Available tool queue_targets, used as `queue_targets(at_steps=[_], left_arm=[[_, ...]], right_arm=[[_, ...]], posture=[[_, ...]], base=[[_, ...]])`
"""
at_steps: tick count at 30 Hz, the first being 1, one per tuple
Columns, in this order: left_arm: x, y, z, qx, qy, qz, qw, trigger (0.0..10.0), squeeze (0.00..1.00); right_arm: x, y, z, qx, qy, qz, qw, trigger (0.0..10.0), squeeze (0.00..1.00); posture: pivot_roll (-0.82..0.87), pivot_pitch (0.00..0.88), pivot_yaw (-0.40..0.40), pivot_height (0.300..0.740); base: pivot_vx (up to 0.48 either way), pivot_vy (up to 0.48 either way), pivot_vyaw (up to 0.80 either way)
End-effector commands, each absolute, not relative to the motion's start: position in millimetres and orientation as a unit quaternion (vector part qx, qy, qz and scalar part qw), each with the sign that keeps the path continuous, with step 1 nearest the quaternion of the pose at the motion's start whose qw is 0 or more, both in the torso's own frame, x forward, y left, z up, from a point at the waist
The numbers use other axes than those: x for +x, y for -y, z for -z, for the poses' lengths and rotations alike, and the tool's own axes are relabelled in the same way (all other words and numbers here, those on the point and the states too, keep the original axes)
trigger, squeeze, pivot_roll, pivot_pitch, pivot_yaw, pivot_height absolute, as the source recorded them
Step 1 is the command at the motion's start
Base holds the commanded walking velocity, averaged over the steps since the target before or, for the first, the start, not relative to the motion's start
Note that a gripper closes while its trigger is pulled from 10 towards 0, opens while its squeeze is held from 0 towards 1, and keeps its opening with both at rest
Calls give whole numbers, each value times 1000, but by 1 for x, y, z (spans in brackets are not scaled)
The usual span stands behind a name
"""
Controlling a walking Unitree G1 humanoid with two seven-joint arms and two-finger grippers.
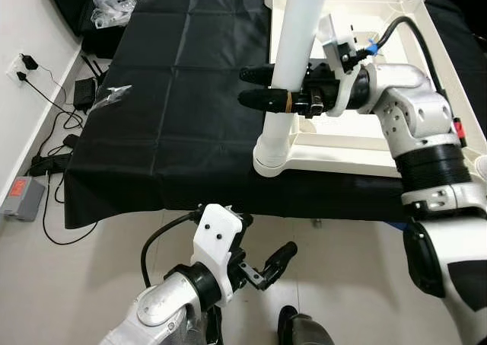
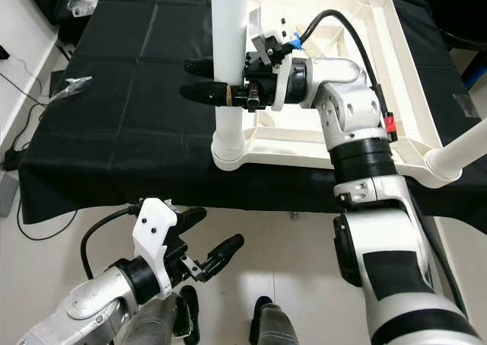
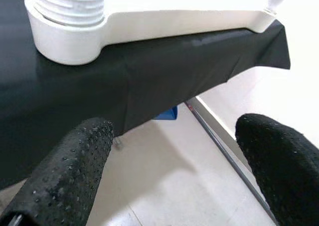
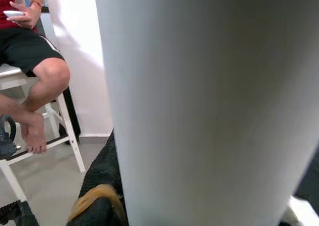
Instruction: Building children table
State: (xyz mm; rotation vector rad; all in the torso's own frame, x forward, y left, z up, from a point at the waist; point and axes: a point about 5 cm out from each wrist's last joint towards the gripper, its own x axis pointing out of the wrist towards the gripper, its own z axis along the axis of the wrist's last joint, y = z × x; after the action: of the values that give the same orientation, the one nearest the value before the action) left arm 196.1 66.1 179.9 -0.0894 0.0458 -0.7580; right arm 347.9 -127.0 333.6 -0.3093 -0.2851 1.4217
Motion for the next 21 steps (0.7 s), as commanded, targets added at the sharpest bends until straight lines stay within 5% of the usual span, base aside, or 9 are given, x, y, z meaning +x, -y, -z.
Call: queue_targets(at_steps=[1, 17, 21], left_arm=[[195, -68, -175, -40, -35, 367, 929, 10000, 0], [201, -71, -178, -35, -25, 359, 932, 10000, 0], [205, -73, -180, -32, -19, 352, 935, 10000, 0]], right_arm=[[350, 130, -318, -140, 100, -636, 752, 10000, 0], [349, 124, -306, -142, 73, -574, 803, 10000, 0], [356, 124, -297, -125, 61, -517, 845, 10000, 0]], posture=[[181, 340, -3, 740], [173, 338, -5, 740], [165, 325, -10, 740]], base=[[0, 0, 0], [0, 0, 0], [0, 0, 0]])
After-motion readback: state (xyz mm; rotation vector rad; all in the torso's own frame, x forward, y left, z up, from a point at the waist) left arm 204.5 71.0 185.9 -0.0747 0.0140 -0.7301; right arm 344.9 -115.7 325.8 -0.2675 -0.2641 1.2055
